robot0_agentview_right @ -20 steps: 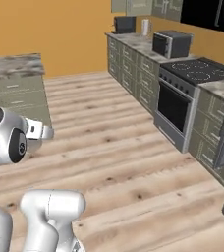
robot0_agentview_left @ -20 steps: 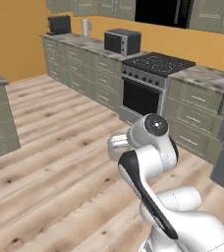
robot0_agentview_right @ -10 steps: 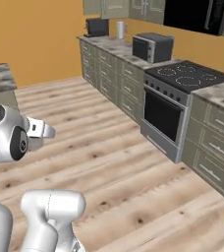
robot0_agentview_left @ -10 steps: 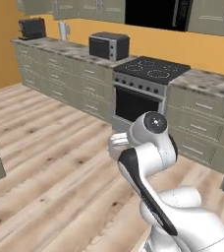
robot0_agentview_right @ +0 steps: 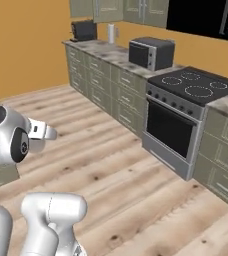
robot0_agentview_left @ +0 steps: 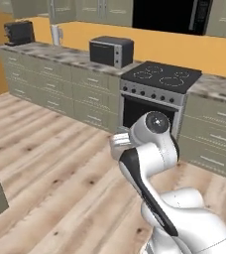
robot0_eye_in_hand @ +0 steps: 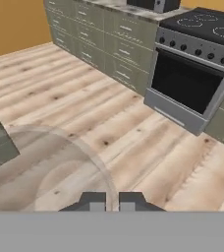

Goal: Move the glass cup from next to the sink to the open cabinet. Then, move the bowl with the onion to the fridge to clear the area for faucet cleaning.

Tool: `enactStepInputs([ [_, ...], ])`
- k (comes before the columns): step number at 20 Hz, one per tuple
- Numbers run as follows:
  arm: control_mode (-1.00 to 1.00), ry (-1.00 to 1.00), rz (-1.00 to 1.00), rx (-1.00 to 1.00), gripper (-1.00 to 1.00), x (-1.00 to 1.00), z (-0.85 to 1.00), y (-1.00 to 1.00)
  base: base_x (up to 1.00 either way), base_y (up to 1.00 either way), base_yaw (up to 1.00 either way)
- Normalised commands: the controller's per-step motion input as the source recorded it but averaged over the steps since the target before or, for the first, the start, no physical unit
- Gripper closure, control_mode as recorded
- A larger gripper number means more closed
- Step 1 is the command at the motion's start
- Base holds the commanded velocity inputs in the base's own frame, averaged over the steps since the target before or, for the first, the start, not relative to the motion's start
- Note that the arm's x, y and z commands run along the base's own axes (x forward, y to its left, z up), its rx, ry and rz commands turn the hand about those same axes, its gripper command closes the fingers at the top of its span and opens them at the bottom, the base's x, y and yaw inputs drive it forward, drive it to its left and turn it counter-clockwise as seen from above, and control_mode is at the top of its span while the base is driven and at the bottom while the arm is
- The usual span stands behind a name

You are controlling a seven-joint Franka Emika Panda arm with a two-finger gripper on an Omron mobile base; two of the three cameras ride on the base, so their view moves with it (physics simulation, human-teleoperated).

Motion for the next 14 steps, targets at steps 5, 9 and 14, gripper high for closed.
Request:
enactStepInputs([
  [5,1.00,0.00,0.00,0.00,1.00,0.00,0.00,0.00,1.00,0.25,-0.15],
  [9,1.00,0.00,0.00,0.00,1.00,0.00,0.00,0.00,1.00,0.11,-0.13],
  [14,1.00,0.00,0.00,0.00,1.00,0.00,0.00,0.00,1.00,0.11,-0.14],
])
